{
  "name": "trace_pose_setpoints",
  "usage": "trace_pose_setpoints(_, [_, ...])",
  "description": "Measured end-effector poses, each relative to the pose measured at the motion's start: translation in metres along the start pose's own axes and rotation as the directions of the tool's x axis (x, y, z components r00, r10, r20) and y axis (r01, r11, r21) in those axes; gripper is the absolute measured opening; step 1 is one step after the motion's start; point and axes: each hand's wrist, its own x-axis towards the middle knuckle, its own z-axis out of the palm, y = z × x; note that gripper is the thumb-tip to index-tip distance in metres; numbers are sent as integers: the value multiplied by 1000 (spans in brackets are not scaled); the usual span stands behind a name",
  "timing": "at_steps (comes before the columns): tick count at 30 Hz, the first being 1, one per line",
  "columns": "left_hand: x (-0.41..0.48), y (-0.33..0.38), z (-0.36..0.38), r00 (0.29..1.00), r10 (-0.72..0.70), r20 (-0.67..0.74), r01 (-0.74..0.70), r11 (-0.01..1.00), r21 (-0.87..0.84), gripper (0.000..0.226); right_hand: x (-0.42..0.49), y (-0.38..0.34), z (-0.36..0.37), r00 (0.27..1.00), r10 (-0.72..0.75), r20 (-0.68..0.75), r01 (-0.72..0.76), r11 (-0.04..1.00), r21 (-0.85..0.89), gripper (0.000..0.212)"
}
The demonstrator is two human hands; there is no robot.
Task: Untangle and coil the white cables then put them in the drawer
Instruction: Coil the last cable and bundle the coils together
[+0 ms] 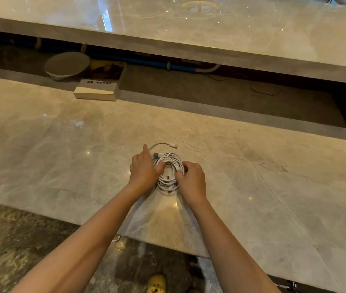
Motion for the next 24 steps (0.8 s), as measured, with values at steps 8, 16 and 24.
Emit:
trace_pose_setpoints(8, [0, 0, -9, 991, 122, 48, -115, 983, -142, 73, 0, 5, -3, 998, -55, 36, 49, 990, 136, 38])
trace_pose_setpoints(16, [11, 7, -11, 991, 112, 70, -110, 994, -24, 33, -2, 6, 8, 996, -81, -34, 85, 982, 171, 37])
trace_pose_setpoints(24, [5, 6, -11, 986, 158, 46, -154, 985, -75, 34, -6, 3, 16, 943, -279, -179, 257, 956, -139, 46])
